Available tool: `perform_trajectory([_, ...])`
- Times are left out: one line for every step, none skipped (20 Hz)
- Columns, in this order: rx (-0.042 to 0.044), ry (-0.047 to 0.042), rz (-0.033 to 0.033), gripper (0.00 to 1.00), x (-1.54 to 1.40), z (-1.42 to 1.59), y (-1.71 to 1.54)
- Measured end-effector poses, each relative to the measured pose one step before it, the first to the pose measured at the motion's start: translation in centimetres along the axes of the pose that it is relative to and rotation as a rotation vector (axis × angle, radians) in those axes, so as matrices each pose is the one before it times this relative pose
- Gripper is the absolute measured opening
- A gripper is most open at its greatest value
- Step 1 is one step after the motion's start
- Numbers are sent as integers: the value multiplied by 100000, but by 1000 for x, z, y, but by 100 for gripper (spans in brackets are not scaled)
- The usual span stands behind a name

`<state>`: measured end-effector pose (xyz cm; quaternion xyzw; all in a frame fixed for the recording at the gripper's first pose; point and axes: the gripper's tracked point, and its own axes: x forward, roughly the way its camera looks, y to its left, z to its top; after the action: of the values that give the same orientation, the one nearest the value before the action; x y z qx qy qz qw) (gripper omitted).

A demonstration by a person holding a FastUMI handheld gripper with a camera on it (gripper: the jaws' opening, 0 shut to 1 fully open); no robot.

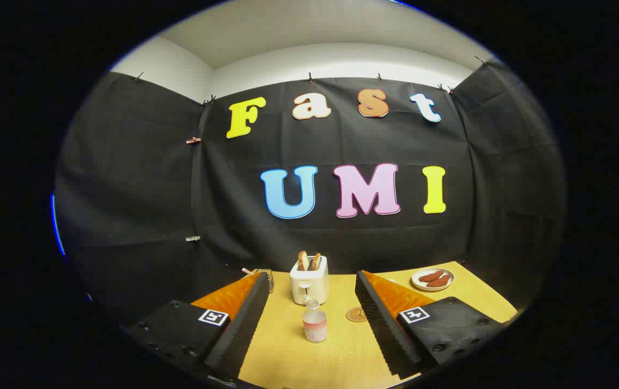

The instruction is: Take the bottle from table, then pour the juice into the cup, finally place the bottle on the coaster

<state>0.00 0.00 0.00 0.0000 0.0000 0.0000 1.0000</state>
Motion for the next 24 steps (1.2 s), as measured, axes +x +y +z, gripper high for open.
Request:
perform_trajectory([-1088, 112, -1342, 98, 387, -468, 453])
perform_trajectory([-692, 138, -837, 98, 497, -471, 597])
perform_trajectory([-392, 204, -1103, 98, 428, -434, 536])
perform_trajectory([-259, -57, -1431, 98, 341, -416, 300])
perform_trajectory([-140, -28, -1627, 99, 437, -307, 104])
perform_trajectory([-31, 30, -1277, 98, 270, -272, 42])
perform_trajectory([-244, -119, -1592, 98, 379, -203, 10])
perform_trajectory([-426, -139, -1631, 98, 170, -133, -73])
perform_trajectory([-457, -169, -1621, 98, 215, -152, -123])
perform_trajectory([-276, -120, -1489, 98, 191, -275, -79])
perform_trajectory([-94, 184, -1163, 98, 233, -362, -24])
perform_trajectory([-28, 399, -696, 98, 242, -488, 29])
perform_trajectory([-156, 636, -693, 98, 282, -513, 88])
perform_trajectory([-174, 888, -445, 98, 141, -518, 41])
perform_trajectory([-205, 722, -523, 98, 198, -452, 43])
perform_trajectory([-227, 352, -644, 98, 142, -364, -1])
perform_trajectory([-100, 716, -662, 98, 288, -327, -102])
perform_trajectory([-41, 510, -539, 98, 201, -350, 7])
perform_trajectory([45, 180, -431, 98, 204, -111, 131])
perform_trajectory([178, 12, -142, 98, 256, -176, 113])
perform_trajectory([239, 285, 86, 98, 261, -211, 233])
perform_trajectory([108, 335, -92, 98, 150, -292, 170])
perform_trajectory([12, 708, -203, 98, 258, -453, 120])
perform_trajectory([133, 1198, -35, 98, 234, -619, 233])
